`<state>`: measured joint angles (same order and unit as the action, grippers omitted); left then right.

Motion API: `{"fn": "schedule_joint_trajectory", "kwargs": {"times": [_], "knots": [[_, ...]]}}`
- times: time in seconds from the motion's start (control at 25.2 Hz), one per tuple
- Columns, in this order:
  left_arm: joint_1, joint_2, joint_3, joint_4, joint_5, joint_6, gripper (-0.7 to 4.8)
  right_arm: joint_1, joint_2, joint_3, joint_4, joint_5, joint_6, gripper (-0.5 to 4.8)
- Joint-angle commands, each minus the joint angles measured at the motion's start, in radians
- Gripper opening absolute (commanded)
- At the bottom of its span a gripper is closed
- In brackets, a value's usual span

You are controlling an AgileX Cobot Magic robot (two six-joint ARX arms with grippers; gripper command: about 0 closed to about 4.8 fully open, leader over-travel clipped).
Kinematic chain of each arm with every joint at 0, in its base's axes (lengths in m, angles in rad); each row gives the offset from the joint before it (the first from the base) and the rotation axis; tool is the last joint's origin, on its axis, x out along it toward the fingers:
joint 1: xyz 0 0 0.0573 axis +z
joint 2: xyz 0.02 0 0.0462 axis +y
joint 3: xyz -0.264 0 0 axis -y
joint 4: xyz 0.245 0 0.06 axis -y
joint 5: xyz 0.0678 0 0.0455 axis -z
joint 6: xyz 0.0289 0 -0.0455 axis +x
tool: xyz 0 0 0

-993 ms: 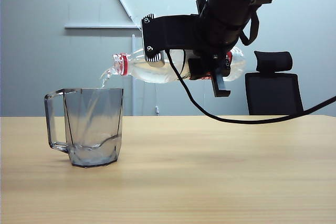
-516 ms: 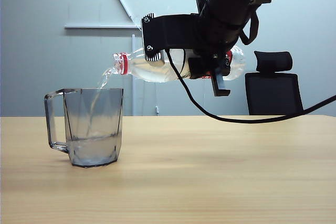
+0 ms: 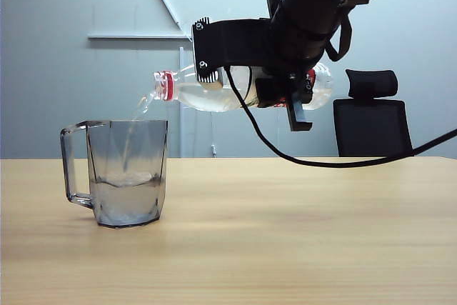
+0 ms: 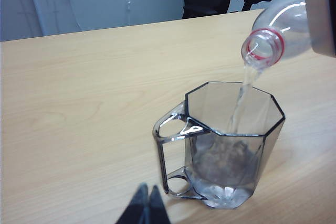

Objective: Pick up the mineral water bottle on the table and pour water into the mug until it's half full.

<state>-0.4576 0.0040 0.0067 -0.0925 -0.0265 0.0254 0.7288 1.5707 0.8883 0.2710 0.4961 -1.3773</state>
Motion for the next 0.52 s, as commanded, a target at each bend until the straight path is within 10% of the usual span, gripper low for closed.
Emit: {"fn": "schedule_joint_trajectory", "kwargs": {"times": [0.04, 0.52], "knots": [[0.0, 0.002, 0.002, 0.011, 0.004, -0.003, -0.02, 0.004, -0.01, 0.011, 0.027, -0.001, 0.121, 1.48], [0.0, 0.002, 0.002, 0.011, 0.004, -0.003, -0.02, 0.003, -0.104, 0.011, -0.105, -0.153, 0.665, 1.48]]}}
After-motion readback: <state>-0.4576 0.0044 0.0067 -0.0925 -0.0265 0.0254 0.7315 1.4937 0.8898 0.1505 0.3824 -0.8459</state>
